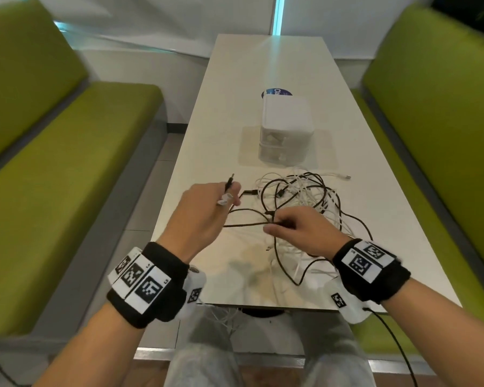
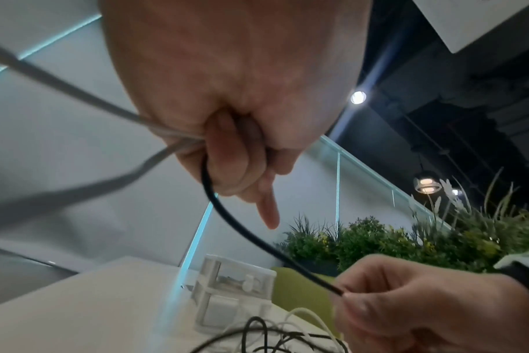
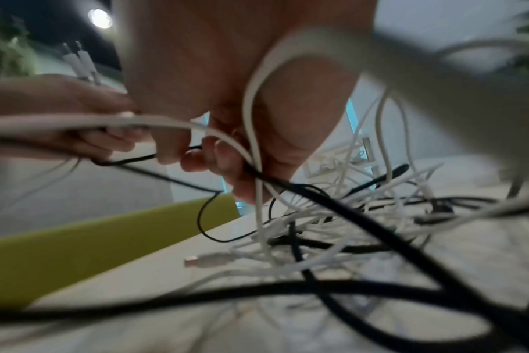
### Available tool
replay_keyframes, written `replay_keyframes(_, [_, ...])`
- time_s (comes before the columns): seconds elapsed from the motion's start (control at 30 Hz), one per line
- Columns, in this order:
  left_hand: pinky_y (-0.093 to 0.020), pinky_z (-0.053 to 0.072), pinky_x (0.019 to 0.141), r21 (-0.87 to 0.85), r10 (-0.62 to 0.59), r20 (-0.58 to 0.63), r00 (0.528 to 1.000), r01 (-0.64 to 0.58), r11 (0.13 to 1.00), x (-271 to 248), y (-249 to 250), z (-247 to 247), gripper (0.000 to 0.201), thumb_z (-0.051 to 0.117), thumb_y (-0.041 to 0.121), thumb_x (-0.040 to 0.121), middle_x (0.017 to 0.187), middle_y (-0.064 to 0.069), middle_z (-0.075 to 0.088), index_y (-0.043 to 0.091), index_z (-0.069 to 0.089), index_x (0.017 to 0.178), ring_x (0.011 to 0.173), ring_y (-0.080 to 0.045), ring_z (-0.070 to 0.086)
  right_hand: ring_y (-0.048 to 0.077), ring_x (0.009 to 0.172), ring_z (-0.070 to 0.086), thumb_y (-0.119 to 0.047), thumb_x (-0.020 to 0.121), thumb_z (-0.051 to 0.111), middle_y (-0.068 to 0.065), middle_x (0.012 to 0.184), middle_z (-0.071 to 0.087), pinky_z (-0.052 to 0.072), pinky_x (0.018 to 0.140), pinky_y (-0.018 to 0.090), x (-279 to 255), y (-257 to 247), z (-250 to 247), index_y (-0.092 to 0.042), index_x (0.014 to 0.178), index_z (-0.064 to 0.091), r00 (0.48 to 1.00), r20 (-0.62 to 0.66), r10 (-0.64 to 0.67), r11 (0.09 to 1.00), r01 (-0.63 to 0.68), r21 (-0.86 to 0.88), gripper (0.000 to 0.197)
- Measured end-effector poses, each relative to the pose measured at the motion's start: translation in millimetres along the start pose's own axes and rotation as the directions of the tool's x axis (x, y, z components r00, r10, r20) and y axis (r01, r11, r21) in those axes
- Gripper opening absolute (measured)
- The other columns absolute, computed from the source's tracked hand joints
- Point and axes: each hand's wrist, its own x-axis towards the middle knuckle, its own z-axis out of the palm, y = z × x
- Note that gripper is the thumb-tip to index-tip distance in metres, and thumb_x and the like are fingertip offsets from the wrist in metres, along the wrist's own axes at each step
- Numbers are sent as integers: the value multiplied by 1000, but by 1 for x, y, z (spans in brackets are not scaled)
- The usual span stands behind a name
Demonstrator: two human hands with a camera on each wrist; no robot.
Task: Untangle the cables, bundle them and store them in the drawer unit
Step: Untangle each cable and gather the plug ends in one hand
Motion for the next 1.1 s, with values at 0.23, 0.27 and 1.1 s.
replay_keyframes(0.23, [-38,45,69,142,204,147,968,-225,964,-11,8,41,25,34,37,104,80,5,60,21,48,89,79,-25,60,11,57,45,-43,95,49,-7,60,48,37,57,29,11,-11,0,-15,74,49,970,-170,-174,981,155,-119,35])
replay_keyframes(0.27, [-39,45,70,140,183,134,974,-202,969,-10,8,43,33,31,40,103,82,3,65,18,50,89,79,-27,60,12,58,44,-47,95,42,-8,62,47,37,58,29,10,-11,2,-17,75,47,973,-147,-181,976,159,-149,36])
replay_keyframes(1.1, [-38,44,69,219,241,64,968,-250,943,-1,23,57,32,32,37,103,89,-2,64,17,55,93,83,-28,61,32,65,59,-63,90,1,10,74,64,48,58,44,-9,-13,15,-10,103,56,994,-14,-110,917,96,-387,77])
